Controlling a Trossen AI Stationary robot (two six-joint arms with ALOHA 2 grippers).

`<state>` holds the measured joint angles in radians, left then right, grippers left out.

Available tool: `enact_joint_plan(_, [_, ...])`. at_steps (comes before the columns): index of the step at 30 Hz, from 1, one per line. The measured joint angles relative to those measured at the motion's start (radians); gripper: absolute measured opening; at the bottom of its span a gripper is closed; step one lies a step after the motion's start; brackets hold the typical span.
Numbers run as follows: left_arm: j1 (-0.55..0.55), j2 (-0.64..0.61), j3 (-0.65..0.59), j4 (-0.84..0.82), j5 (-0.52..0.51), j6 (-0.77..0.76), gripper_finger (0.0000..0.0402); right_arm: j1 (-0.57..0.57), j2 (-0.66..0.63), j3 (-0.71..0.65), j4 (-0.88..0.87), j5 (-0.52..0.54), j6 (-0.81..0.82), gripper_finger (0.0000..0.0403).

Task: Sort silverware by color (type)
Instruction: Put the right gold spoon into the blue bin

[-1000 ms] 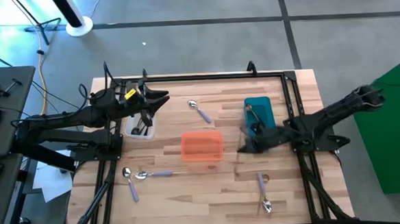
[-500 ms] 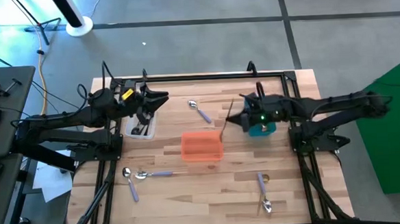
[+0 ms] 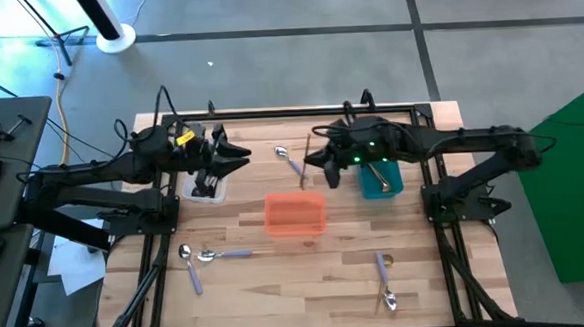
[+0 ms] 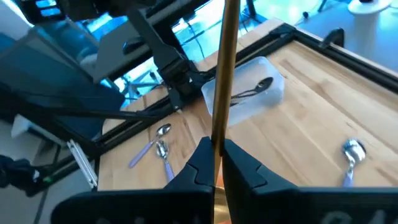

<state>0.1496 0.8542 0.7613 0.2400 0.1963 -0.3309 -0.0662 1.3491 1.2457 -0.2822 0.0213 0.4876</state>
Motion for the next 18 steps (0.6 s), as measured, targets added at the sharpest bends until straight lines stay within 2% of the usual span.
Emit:
enact_joint_plan(5, [-0.017, 0.027, 0.061, -0.140, -0.108, 0.114, 0.0106, 0.000, 0.089, 0.096, -0.010, -0.032, -0.094, 0.0000])
enact_joint_plan(10, [-0.023, 0.043, 0.072, -0.161, -0.184, 0.197, 0.0106, 0.000, 0.147, 0.166, -0.020, -0.058, -0.197, 0.0000])
enact_joint_plan(18, [-0.025, 0.043, 0.072, -0.159, -0.193, 0.229, 0.0106, -0.011, 0.156, 0.181, -0.031, -0.058, -0.261, 0.0000])
